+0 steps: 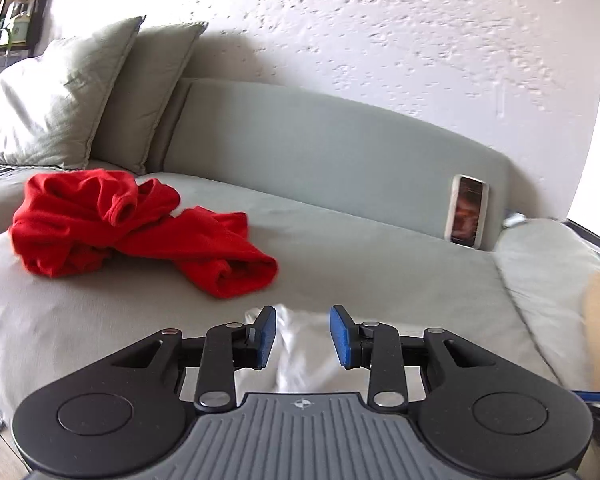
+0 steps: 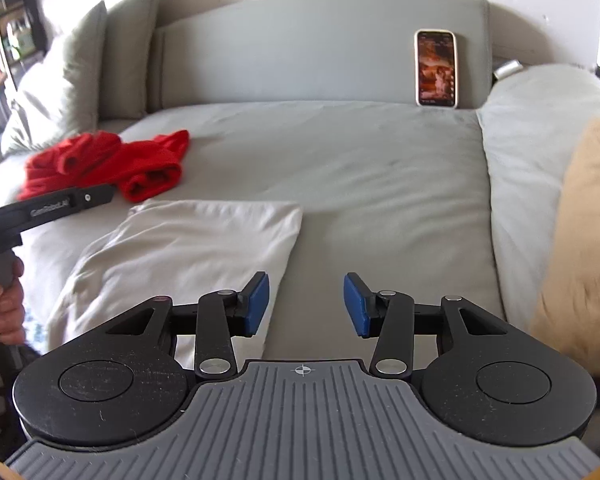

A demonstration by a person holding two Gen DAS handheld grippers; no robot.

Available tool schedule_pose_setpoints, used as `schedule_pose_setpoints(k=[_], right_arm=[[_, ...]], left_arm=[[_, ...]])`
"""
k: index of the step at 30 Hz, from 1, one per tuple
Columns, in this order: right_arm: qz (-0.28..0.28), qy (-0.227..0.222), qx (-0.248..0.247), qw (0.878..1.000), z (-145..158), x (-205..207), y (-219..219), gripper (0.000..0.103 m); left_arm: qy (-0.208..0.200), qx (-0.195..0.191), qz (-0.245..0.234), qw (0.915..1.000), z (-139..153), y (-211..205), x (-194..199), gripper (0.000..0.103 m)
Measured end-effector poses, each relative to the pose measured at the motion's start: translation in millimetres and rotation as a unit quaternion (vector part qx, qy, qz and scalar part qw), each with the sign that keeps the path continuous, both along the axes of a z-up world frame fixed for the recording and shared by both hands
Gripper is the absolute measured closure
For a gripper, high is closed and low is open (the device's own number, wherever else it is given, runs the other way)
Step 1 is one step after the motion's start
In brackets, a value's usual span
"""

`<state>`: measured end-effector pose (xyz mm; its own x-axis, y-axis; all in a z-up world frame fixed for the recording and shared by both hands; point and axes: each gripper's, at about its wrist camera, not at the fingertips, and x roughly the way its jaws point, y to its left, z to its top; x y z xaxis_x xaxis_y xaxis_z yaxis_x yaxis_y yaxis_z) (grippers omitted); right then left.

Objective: Fold clothes

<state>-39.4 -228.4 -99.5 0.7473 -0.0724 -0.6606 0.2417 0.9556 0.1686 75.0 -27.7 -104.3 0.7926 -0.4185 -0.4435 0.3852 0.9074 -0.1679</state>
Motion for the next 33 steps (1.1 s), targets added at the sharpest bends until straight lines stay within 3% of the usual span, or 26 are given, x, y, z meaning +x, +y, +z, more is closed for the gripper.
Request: schedule_pose_setpoints(k=[3,5,10,14,16,17,20,21,23,26,29,33], right_arm=[[0.029,-0.005,0.022,0.999,-2.3,-8.4,18.7,0.055],[0.075,-0.002,0.006,0.997,-5.1,-7.3,39.6,0.055],[0.152,0.036,-0.04,0.987,-19.9,-13.2,74.0,0.058],[0.178,0.069,-0.113,0.975,-34.2,-39.0,84.4,0.063],[0.171,0.088,-0.121,0.974,-32.2,-48.5,84.0,0.061],[0.164,0.092,-0.096,0.977,-29.9,-51.7,77.9,0.06],[0.133,0.077,0.018,0.988,-22.1,-61.7,48.9,0.049],[0.115,0.067,0.045,0.99,-20.4,-63.3,39.3,0.049],[0.08,0.048,0.097,0.991,-17.6,-65.0,20.9,0.048],[0.049,0.043,0.159,0.985,-19.7,-54.9,-0.4,0.048],[0.033,0.04,0.211,0.976,-23.7,-42.5,-14.8,0.037],[0.0,0.032,0.265,0.964,-31.3,-32.8,-26.8,0.031]], left_arm=[[0.0,0.035,-0.025,0.9991,-4.8,-7.9,-30.3,0.071],[0.012,0.075,-0.031,0.9966,-10.9,-17.4,-44.7,0.071],[0.086,0.127,-0.032,0.9877,-30.4,-20.9,-58.7,0.069],[0.11,0.121,-0.028,0.9862,-31.4,-15.4,-51.7,0.066],[0.134,0.102,-0.023,0.9855,-26.3,-6.2,-51.4,0.066],[0.146,0.084,-0.021,0.9854,-22.1,0.6,-53.3,0.066],[0.158,0.019,-0.004,0.9872,-4.6,27.7,-55.1,0.05],[0.158,0.004,0.005,0.9874,1.4,35.4,-51.9,0.042],[0.158,-0.022,0.02,0.9869,11.1,49.4,-42.0,0.038],[0.165,-0.035,0.023,0.9853,14.7,59.5,-20.9,0.032],[0.173,-0.043,0.012,0.9839,7.7,63.4,-1.0,0.028],[0.199,-0.113,-0.004,0.9734,-5.5,81.6,12.9,0.027]])
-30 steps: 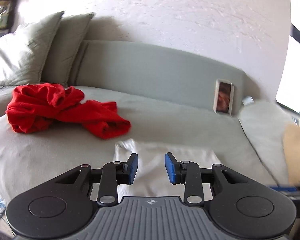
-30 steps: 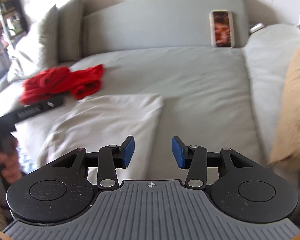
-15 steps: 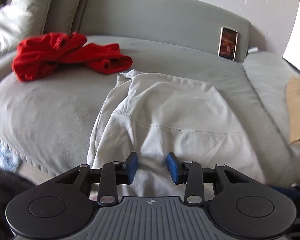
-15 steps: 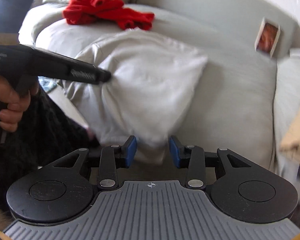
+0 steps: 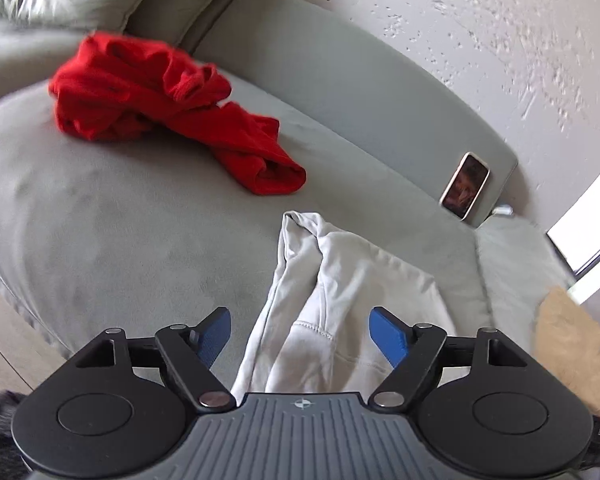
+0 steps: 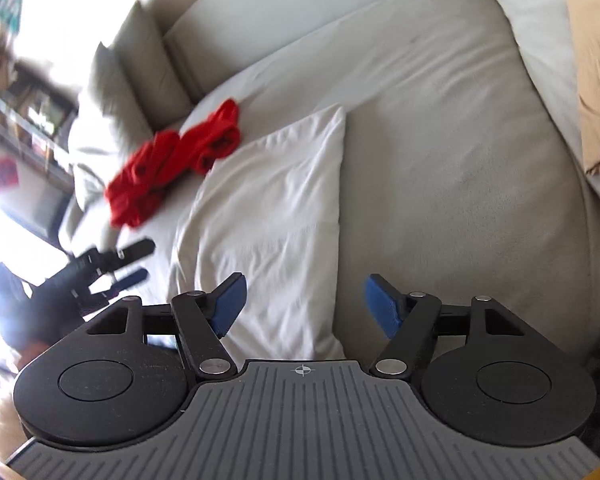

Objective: Fold clothes

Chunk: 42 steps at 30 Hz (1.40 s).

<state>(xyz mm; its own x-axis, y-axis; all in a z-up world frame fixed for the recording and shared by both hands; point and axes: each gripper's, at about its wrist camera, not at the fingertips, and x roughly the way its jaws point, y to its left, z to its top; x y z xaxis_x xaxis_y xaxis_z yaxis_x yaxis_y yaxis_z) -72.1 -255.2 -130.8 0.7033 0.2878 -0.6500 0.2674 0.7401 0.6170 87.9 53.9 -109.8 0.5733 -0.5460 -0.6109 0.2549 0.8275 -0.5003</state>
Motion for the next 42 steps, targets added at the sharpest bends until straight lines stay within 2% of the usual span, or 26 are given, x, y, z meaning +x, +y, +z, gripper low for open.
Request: schedule_pose_setpoints(k=[2,5,10,15,19,22,24,27,29,33,35,37,38,39,40,42], right_arm=[[-0.008,-0.002,0.014,1.0,-3.1,3.9,-2.8,0.031],[-0.015,0.0,0.027,1.0,-7.4,13.8,-5.7,0.031],[-0.03,0.0,0.053,0.998,-15.4,32.5,-14.8,0.031],[-0.047,0.001,0.089,0.995,-25.7,45.0,-26.9,0.031],[-0.047,0.005,0.109,0.993,-29.0,50.2,-32.5,0.031],[-0.038,0.006,0.109,0.993,-31.1,54.6,-33.2,0.032],[-0.032,0.006,0.11,0.993,-33.6,59.6,-34.1,0.034],[-0.026,0.01,0.11,0.994,-39.9,72.7,-36.5,0.049],[-0.026,0.013,0.113,0.993,-46.2,83.0,-39.6,0.062],[-0.035,-0.001,0.123,0.992,-55.0,104.3,-44.1,0.063],[-0.038,-0.007,0.107,0.994,-55.5,116.1,-40.2,0.063],[-0.027,-0.01,0.073,0.997,-52.8,128.1,-31.9,0.063],[-0.023,-0.007,0.046,0.999,-50.1,134.1,-26.1,0.072],[-0.021,0.0,0.016,1.0,-46.9,139.7,-20.5,0.082],[-0.018,0.009,-0.016,1.0,-42.4,144.1,-15.0,0.095],[0.001,0.006,-0.085,0.996,-28.1,145.2,-1.0,0.098]], left_arm=[[0.006,-0.02,-0.011,0.9997,-3.9,3.0,1.9,0.023],[0.009,-0.026,-0.029,0.9992,-8.3,2.7,3.2,0.022],[0.042,-0.047,-0.059,0.9963,-20.0,4.4,9.1,0.022],[0.062,-0.039,-0.053,0.9959,-26.1,4.1,15.7,0.023],[0.074,-0.057,-0.048,0.9945,-28.6,11.7,15.6,0.023],[0.089,-0.034,-0.079,0.9923,-34.1,2.3,15.8,0.023],[0.079,-0.008,-0.096,0.9922,-33.7,-6.6,15.2,0.022],[0.072,0.018,-0.112,0.991,-34.2,-18.5,17.2,0.016],[0.065,0.032,-0.126,0.9894,-33.8,-27.4,17.9,0.016],[0.037,0.069,-0.146,0.9862,-29.8,-47.9,14.0,0.016],[0.01,0.107,-0.151,0.9827,-24.8,-61.6,6.9,0.024],[-0.038,0.183,-0.154,0.9702,-16.6,-83.5,-9.1,0.046],[-0.06,0.21,-0.162,0.9624,-12.7,-94.1,-17.7,0.055],[-0.08,0.232,-0.169,0.9547,-8.7,-104.1,-25.3,0.071],[-0.098,0.261,-0.17,0.9452,-4.7,-114.2,-32.8,0.076],[-0.122,0.302,-0.167,0.9306,0.8,-128.2,-44.3,0.081]])
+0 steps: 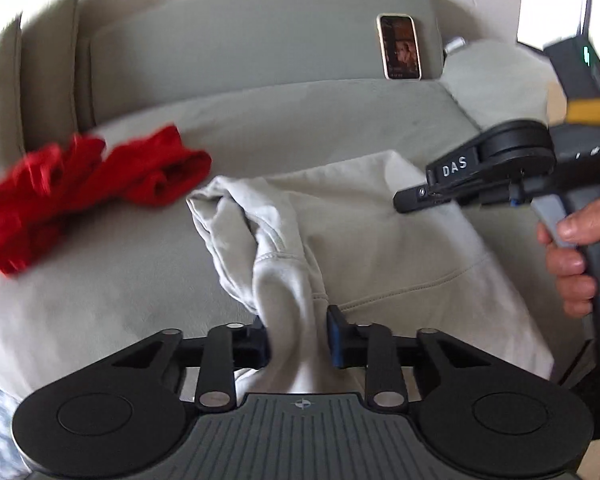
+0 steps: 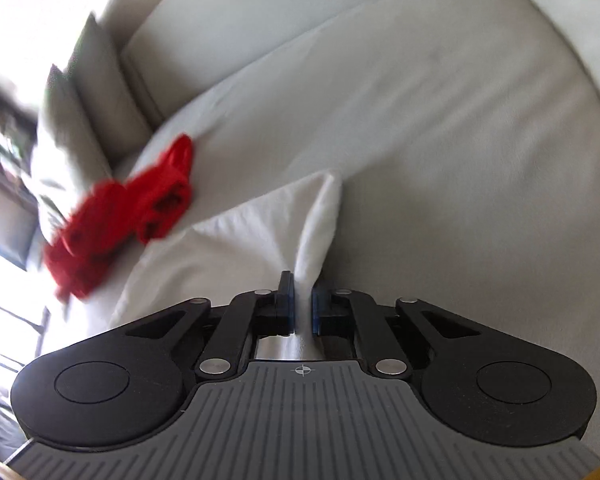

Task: Fold clothes
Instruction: 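Grasp the folded shirt with both grippers and lift it, then lower the shirt onto the khaki pants pile and open both grippers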

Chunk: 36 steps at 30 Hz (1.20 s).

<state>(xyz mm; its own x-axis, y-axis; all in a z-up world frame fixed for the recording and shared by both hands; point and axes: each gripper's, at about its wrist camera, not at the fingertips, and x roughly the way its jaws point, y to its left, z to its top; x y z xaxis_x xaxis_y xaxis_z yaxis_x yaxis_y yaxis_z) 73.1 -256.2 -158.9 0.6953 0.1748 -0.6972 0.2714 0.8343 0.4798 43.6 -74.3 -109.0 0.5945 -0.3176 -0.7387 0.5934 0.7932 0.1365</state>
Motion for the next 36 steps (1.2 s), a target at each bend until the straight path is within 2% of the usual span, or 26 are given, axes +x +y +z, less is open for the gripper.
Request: schedule_pose_setpoints(k=[3,7,10,13,15,18,21,24,29,31,32,33,34,36], right_arm=[[0.031,-0.024,-0.112,0.993,26.7,-11.4,23.9,0.099],[0.054,-0.054,-0.184,0.98,60.2,-41.5,37.2,0.099],[0.045,-0.068,-0.185,0.979,81.2,-67.7,25.7,0.099],[0.016,-0.084,-0.164,0.983,104.4,-95.6,-1.5,0.099],[-0.016,-0.096,-0.147,0.984,120.0,-118.6,-26.7,0.099],[-0.071,-0.115,-0.133,0.982,144.4,-162.0,-65.2,0.099],[-0.117,-0.135,-0.152,0.972,167.3,-200.2,-98.9,0.099],[-0.16,-0.148,-0.178,0.959,182.5,-223.7,-138.6,0.099],[-0.209,-0.154,-0.206,0.943,191.5,-229.0,-209.3,0.099],[-0.225,-0.148,-0.213,0.939,192.3,-224.6,-234.2,0.098],[-0.233,-0.142,-0.214,0.938,189.2,-221.5,-247.6,0.098],[-0.243,-0.133,-0.213,0.937,183.8,-217.1,-259.9,0.098],[-0.251,-0.121,-0.214,0.936,176.4,-210.6,-272.1,0.098],[-0.252,-0.057,-0.217,0.941,147.3,-187.5,-295.8,0.086]], left_arm=[[-0.026,0.022,-0.004,0.9994,7.9,-10.4,-13.2,0.084],[-0.045,0.018,-0.03,0.9984,26.5,-19.4,-30.6,0.084],[-0.053,0.001,-0.056,0.997,45.2,-33.4,-41.9,0.084],[-0.062,-0.022,-0.088,0.9939,66.1,-56.6,-52.6,0.084],[-0.067,-0.043,-0.116,0.99,82.1,-73.1,-62.8,0.084],[-0.062,-0.084,-0.17,0.9799,104.2,-102.7,-77.5,0.084],[-0.052,-0.119,-0.218,0.9672,117.0,-139.5,-84.1,0.084],[-0.057,-0.133,-0.249,0.9575,120.6,-183.7,-80.8,0.085],[-0.038,-0.155,-0.261,0.9519,125.1,-252.8,-64.2,0.085],[0.001,-0.174,-0.251,0.9522,117.5,-275.6,-48.3,0.083],[0.029,-0.176,-0.238,0.9548,107.3,-287.8,-38.3,0.078],[0.059,-0.167,-0.218,0.9597,91.6,-300.7,-28.8,0.064],[0.086,-0.153,-0.197,0.9646,75.1,-312.4,-19.7,0.059],[0.102,-0.102,-0.155,0.9774,45.0,-324.5,-9.1,0.061]])
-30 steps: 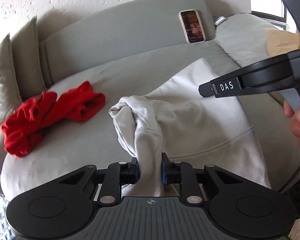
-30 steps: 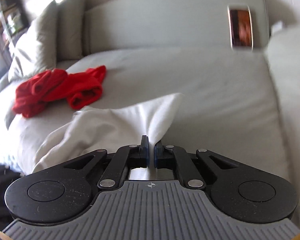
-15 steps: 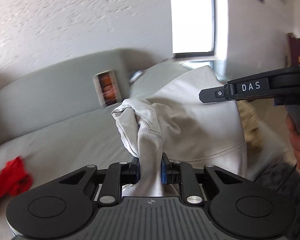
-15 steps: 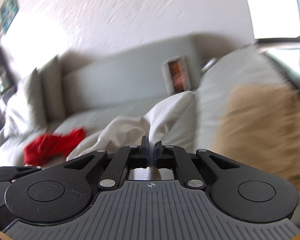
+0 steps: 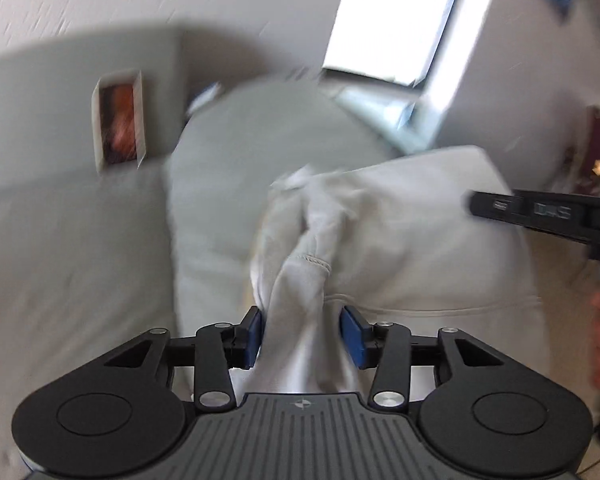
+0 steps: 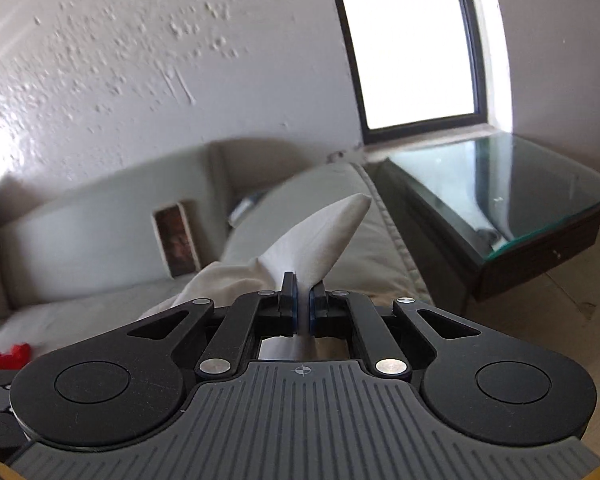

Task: Fold clothes
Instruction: 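Lower the shirt onto the khaki pants pile and open both grippers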

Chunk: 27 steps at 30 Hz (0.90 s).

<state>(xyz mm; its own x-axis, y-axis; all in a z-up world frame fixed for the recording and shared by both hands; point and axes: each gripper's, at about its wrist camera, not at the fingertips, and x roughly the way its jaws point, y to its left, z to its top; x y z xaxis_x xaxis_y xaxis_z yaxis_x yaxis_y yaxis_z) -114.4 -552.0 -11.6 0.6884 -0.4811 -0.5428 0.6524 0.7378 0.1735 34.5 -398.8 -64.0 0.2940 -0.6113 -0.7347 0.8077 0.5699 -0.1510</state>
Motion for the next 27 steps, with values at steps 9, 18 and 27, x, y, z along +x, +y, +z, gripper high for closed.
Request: schedule_pose_setpoints(k=[9,18,27], right_arm=[[-0.034,-0.033,0.002,0.999,-17.2,-66.8,16.6,0.045],[0.077,0.073,0.003,0.994,-52.2,-59.8,95.8,0.089],[0.049,0.04,0.032,0.998,-6.6,-74.6,110.8,0.054]], left_arm=[[-0.133,-0.134,-0.032,0.9815,22.0,76.1,-52.2,0.079],[-0.062,0.021,-0.081,0.9945,-25.4,-5.3,-64.7,0.088],[-0.09,0.016,-0.019,0.9956,46.9,53.8,-95.4,0.055]])
